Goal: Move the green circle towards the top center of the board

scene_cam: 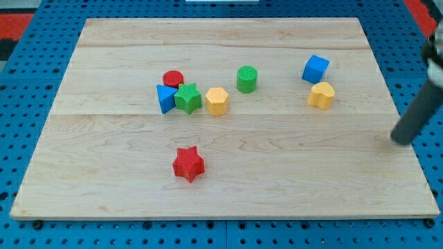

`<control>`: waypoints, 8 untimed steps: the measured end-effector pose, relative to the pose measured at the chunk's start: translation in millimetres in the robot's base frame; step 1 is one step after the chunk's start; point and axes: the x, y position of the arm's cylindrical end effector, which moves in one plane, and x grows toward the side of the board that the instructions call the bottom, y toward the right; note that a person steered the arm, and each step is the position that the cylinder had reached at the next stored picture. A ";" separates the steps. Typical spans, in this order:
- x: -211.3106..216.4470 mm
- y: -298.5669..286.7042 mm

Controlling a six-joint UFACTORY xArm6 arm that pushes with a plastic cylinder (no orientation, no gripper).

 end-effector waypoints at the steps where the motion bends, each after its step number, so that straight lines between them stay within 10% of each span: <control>1: 7.4 -75.4; 4: -120.1 -209.0; 8: -214.4 -230.0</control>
